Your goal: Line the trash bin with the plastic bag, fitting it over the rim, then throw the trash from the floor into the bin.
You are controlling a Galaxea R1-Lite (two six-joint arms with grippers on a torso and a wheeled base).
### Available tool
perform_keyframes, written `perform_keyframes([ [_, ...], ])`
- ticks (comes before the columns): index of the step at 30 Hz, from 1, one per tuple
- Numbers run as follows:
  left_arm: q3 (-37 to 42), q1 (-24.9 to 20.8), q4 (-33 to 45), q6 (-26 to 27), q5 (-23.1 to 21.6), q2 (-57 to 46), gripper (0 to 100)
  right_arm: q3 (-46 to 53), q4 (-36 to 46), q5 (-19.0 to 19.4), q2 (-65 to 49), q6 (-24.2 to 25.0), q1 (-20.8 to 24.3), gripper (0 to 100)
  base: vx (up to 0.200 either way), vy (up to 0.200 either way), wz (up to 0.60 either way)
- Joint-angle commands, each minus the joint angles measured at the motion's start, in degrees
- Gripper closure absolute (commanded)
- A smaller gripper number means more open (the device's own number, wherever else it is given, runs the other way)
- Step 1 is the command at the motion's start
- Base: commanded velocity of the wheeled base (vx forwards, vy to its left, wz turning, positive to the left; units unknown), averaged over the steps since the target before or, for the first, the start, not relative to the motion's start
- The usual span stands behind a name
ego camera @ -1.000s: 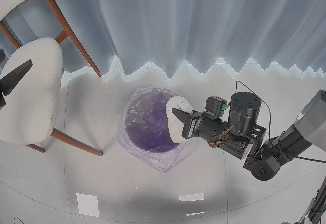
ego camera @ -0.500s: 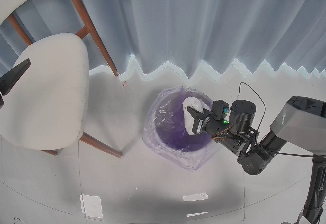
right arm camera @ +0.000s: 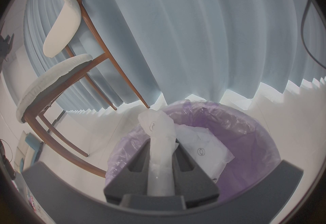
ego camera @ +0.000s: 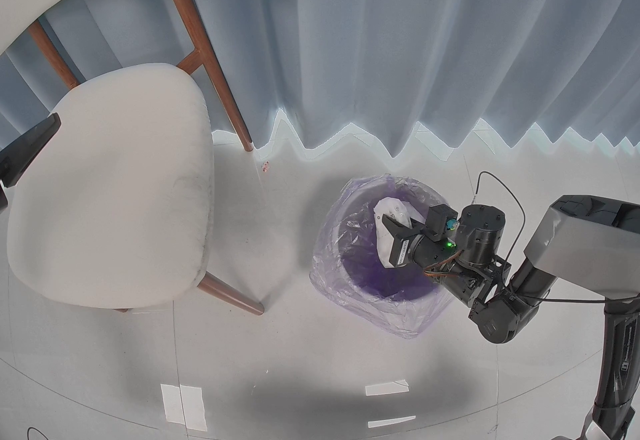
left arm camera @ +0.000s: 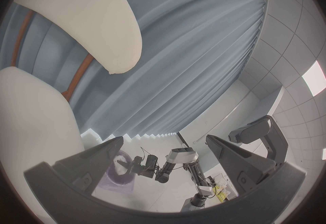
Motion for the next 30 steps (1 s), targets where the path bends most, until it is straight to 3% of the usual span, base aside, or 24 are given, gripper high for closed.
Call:
perform_keyframes([
  [1,-0.15,0.02,0.00,-0.01,0.03,0.01,0,3.35,-0.58,0.01,-1.34,-0.32,-0.07,100,0.000,0.000,0.00],
  [6,-0.15,0.11,0.00,-0.09,0.03,0.01,0,4.31,-0.76,0.01,-0.90,-0.40,-0.07,100,0.000,0.000,0.00],
  [7,-0.15,0.02,0.00,-0.01,-0.06,-0.08,0,4.05,-0.76,-0.07,-0.64,-0.32,0.02,0,0.000,0.000,0.00],
  [19,-1.55,-0.94,0.00,-0.09,0.03,0.53,0,8.97,-2.87,0.28,-6.97,0.12,0.55,0,-0.017,0.000,0.00],
  [24,-0.94,-4.55,0.00,-0.44,0.03,-0.08,0,13.54,-3.39,0.10,-16.37,0.92,0.64,0,-0.200,0.000,0.00],
  [30,-1.29,-4.46,0.00,-0.44,0.20,-2.28,0,16.97,-1.11,-2.27,-29.47,2.67,0.37,0,-0.100,0.000,0.00],
])
